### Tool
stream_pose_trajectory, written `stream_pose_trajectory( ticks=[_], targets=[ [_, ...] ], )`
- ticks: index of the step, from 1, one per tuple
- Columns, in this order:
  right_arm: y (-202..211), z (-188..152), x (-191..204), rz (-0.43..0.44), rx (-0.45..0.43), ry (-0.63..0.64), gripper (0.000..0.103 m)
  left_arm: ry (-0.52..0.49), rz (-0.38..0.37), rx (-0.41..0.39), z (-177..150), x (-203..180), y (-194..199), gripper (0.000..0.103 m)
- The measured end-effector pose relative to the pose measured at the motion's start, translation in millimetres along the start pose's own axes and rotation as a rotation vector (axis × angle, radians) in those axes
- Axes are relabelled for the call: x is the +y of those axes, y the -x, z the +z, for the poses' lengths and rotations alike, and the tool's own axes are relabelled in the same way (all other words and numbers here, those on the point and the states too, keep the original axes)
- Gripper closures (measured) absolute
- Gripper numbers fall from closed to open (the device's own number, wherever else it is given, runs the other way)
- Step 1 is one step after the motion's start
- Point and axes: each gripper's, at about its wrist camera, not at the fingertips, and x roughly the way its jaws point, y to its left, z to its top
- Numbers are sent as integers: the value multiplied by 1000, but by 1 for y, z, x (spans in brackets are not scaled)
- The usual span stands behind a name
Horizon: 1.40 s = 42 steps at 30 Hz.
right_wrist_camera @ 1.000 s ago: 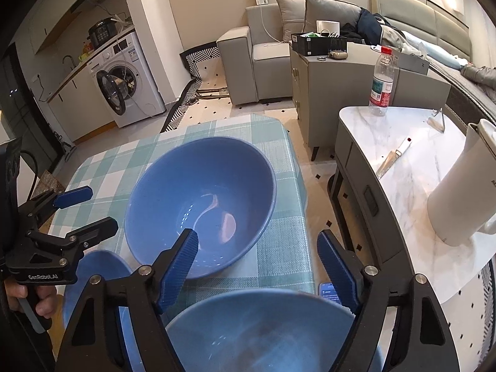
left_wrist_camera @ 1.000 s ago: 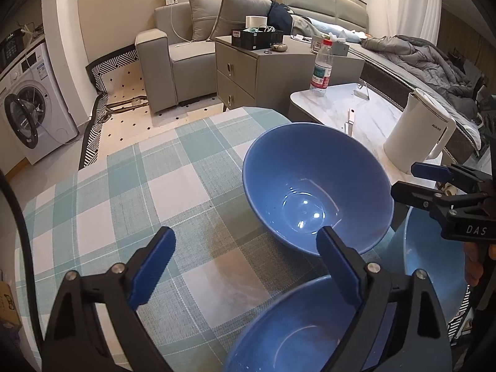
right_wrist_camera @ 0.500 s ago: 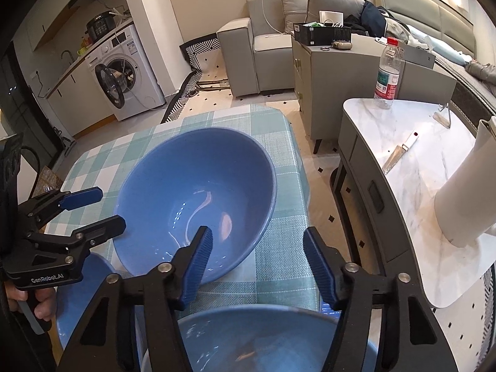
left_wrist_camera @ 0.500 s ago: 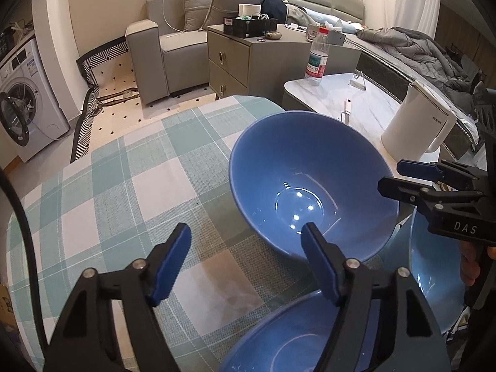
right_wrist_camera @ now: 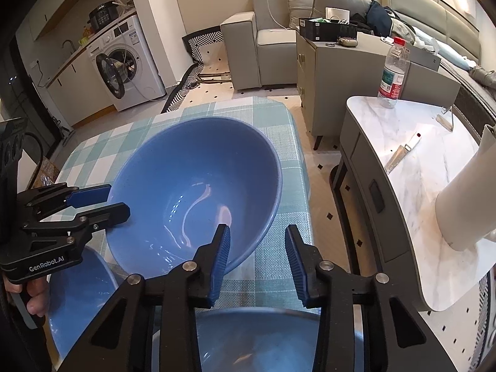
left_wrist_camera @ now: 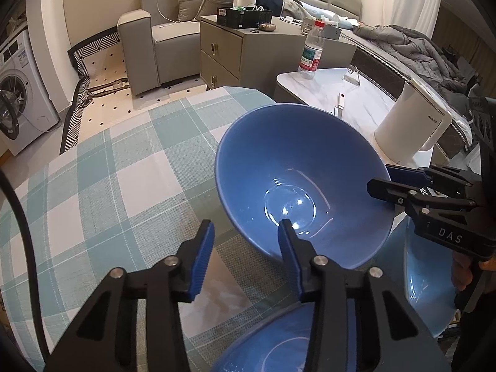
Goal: Organize plates and bowls
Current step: 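Lift the blue bowl off the table with both grippers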
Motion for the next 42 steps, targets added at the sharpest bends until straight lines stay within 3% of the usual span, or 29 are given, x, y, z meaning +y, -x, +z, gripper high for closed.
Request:
stream_pose_trajectory(
  ticks=[6, 22, 42],
  targets=[
    [-1, 1, 2, 4, 0, 5, 74, -15, -13, 6, 1, -5, -3, 73],
    [0, -1, 10, -12, -16, 32, 76, -20, 0, 5, 2, -6, -3, 74],
    [28, -5, 14, -23, -74, 27, 76, -37, 4, -62, 0, -14, 22, 74]
  ],
)
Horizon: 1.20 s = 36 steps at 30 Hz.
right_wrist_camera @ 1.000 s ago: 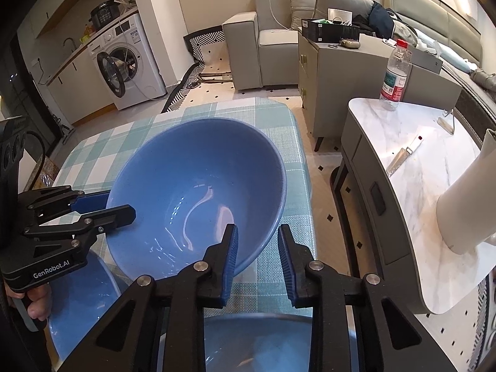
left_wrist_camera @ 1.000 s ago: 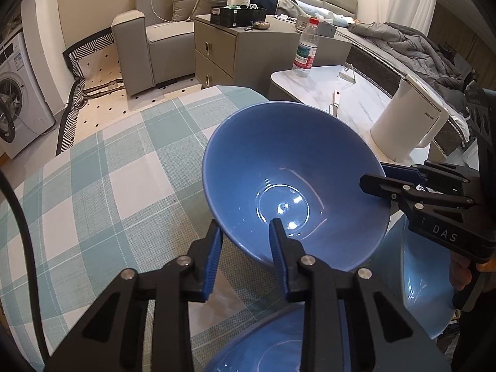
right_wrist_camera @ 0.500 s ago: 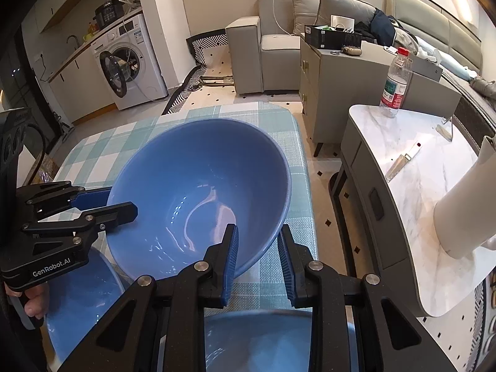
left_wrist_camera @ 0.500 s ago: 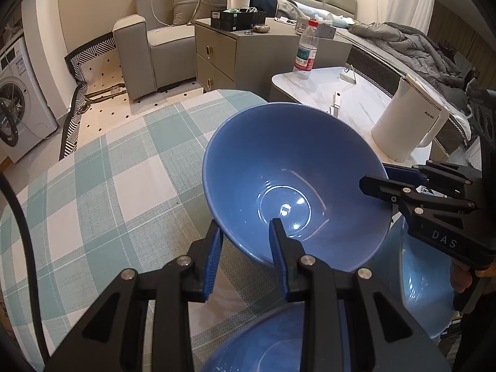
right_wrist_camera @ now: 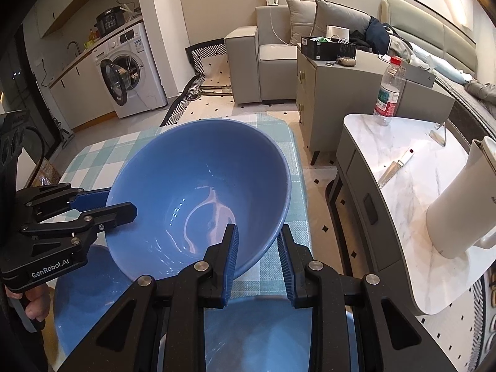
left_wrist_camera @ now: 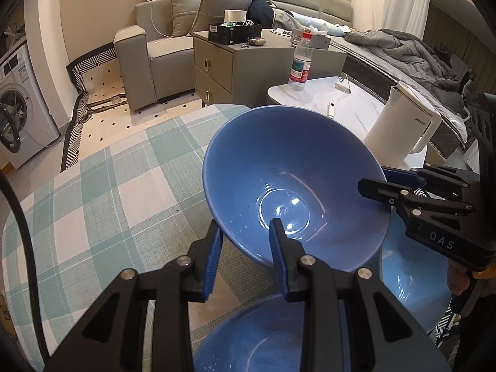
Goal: Organize plates and bowls
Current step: 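Lift the blue bowl off the table with both grippers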
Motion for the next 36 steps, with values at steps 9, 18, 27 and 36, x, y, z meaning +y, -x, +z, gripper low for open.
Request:
stream_pose_trajectory(
  ticks=[9, 18, 27, 36],
  targets=[
    [20, -3, 6, 5, -36, 5, 76, 0, 6, -29, -2, -4, 17, 74],
    [46, -6, 11, 5, -72, 8, 76, -3, 11, -63, -7, -11, 39, 74],
    [72, -12, 20, 7, -108, 16, 76, -5, 17, -96, -11, -15, 62, 74],
    [101, -22, 29, 4, -143, 23, 76, -13, 15, -130, -22, -22, 84, 74]
  ],
)
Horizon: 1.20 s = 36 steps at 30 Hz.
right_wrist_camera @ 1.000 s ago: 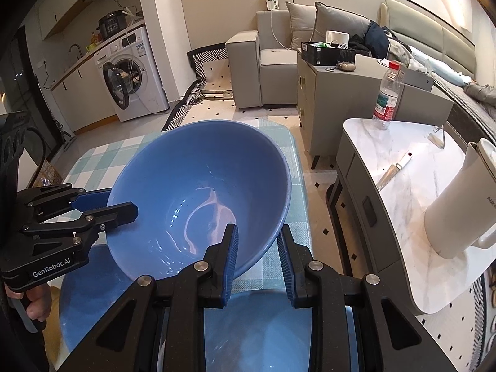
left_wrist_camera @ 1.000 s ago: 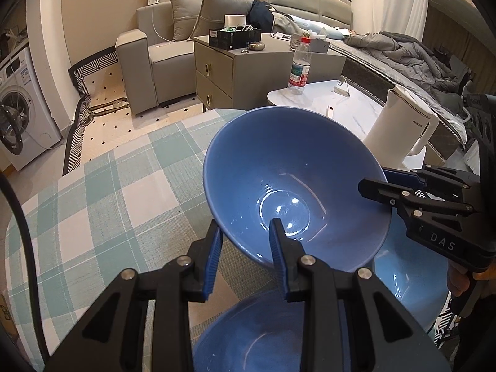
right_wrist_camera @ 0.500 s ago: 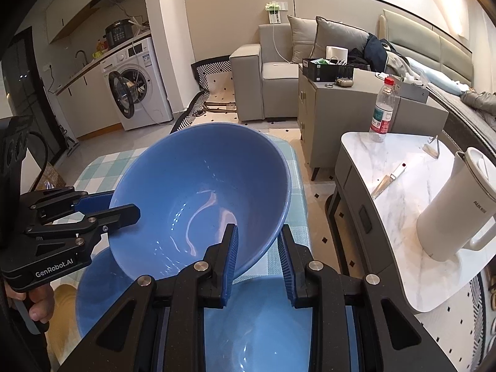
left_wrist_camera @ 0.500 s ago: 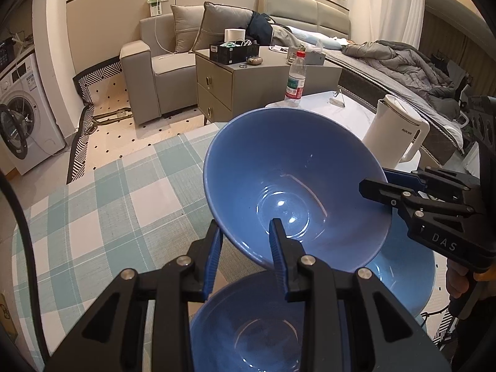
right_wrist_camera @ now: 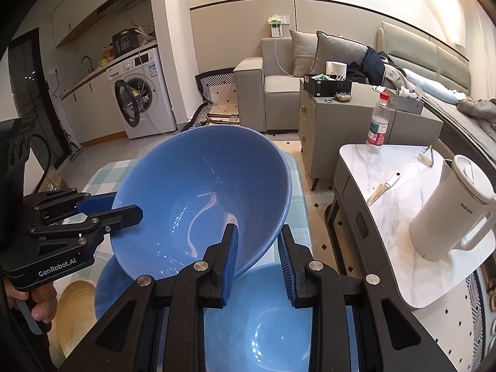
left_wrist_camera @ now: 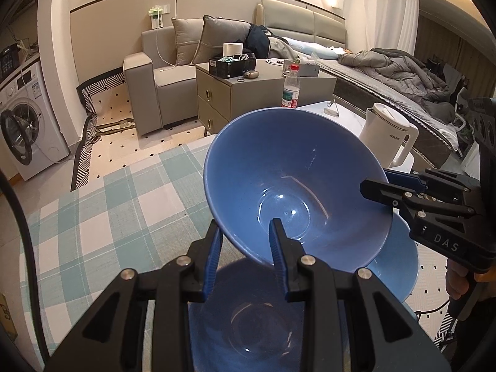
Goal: Organize plates and bowls
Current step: 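Lift the blue bowl off the table with both grippers, then carry the held blue bowl over another blue bowl with both grippers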
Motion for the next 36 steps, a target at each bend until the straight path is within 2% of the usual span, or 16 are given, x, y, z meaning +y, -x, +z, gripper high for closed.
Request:
stream_pose_trajectory(
  ticks=[14, 36],
  targets=[
    [30, -16, 20, 4, -35, 16, 76, 1, 4, -35, -17, -2, 28, 74],
    [43, -36, 42, 30, -77, 31, 74, 10, 26, -46, -43, 4, 46, 74]
  ],
)
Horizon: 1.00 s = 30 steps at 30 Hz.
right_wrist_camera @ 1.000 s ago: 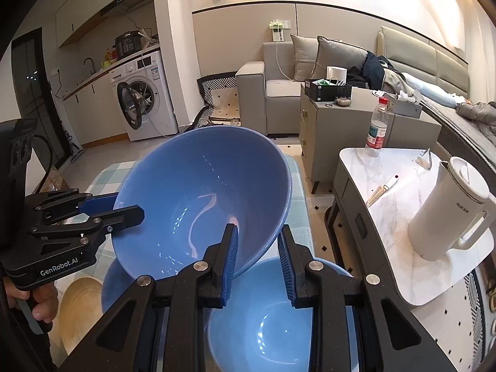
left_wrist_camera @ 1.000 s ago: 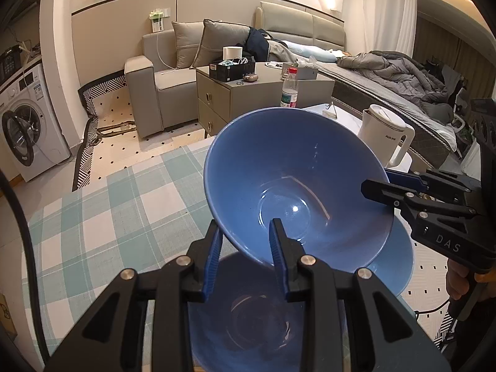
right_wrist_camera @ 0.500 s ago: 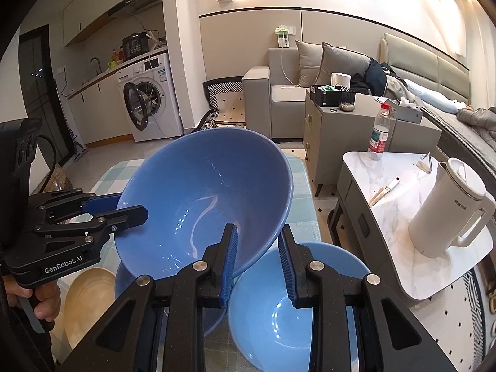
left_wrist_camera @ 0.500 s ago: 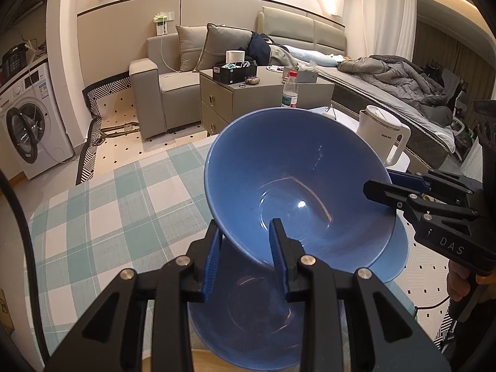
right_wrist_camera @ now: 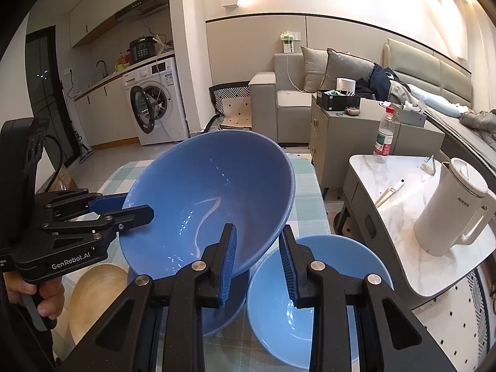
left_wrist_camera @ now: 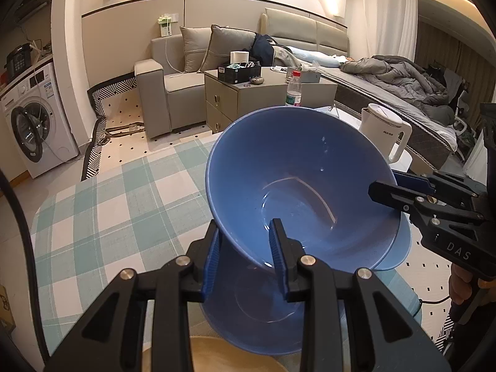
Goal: Organize plates and bowls
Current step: 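Carry the held blue bowl over another blue bowl with both grippers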
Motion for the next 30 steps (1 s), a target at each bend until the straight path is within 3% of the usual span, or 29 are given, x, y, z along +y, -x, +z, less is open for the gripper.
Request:
stream_pose_trajectory(
  ticks=[30],
  targets=[
    [23, -31, 29, 75, -79, -40, 74, -10, 45, 3, -27, 9, 26, 74]
  ],
)
